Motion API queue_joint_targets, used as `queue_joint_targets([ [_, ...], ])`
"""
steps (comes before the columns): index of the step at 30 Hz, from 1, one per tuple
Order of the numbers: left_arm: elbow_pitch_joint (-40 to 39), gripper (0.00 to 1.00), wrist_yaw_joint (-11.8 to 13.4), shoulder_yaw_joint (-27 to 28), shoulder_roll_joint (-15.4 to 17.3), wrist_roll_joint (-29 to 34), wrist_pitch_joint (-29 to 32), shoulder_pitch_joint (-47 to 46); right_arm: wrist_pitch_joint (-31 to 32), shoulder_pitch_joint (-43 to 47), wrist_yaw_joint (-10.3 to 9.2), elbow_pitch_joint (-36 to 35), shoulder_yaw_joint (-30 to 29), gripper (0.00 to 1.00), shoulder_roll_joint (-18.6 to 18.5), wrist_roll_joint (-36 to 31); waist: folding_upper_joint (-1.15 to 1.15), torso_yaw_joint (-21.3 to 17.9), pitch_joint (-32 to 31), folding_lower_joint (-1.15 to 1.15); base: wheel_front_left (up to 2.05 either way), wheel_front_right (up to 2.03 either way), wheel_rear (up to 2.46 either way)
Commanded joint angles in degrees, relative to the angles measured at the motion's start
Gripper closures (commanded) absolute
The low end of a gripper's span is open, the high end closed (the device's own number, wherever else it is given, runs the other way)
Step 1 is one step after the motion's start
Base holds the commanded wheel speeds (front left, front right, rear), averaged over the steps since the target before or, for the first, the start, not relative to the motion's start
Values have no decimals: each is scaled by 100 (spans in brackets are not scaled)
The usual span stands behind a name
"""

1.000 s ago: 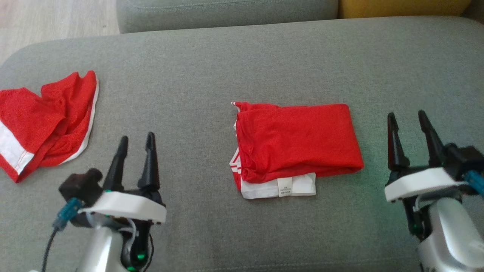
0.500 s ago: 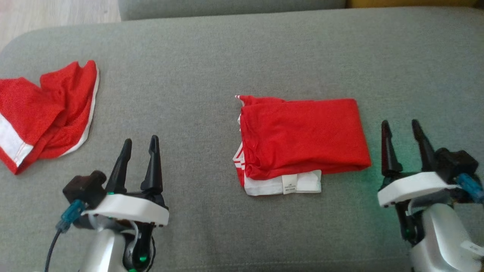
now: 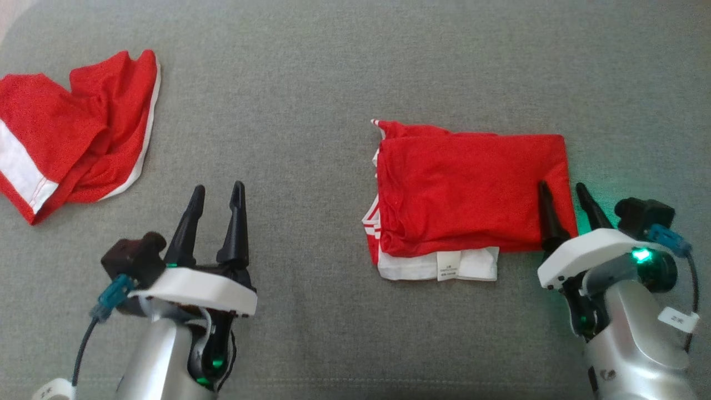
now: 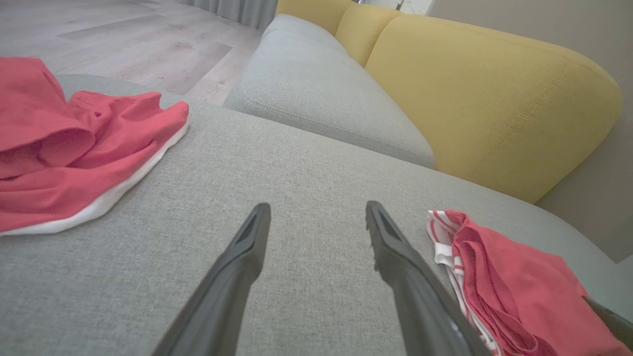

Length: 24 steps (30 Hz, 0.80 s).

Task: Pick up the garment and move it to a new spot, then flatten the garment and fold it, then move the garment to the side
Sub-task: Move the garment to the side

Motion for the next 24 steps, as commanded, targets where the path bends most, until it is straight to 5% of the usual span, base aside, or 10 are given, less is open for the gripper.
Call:
queue_joint_targets([
  [1,-158,0,9,134,64,-24,-70,-277,43,-170,11,-67,162,0,63,39,0,41,52,0,0,0,0],
  [4,-142,0,11,131,64,-31,-70,-325,198,-273,11,176,256,0,73,71,0,71,113,0,0,0,0],
  [5,-137,0,12,132,64,-31,-70,-338,220,-306,11,232,296,59,76,77,0,74,126,0,0,0,0],
  [6,-133,0,12,134,64,-31,-70,-349,192,-341,11,261,337,100,76,56,0,73,138,0,0,0,0],
  [18,-154,0,-11,309,64,17,-70,-388,-487,-888,11,-178,809,100,-776,-1077,0,-350,137,0,0,0,0],
  [24,-212,0,-77,322,64,86,-70,-555,-64,-1277,11,-447,700,100,-1785,-1007,0,-619,433,0,0,0,0],
])
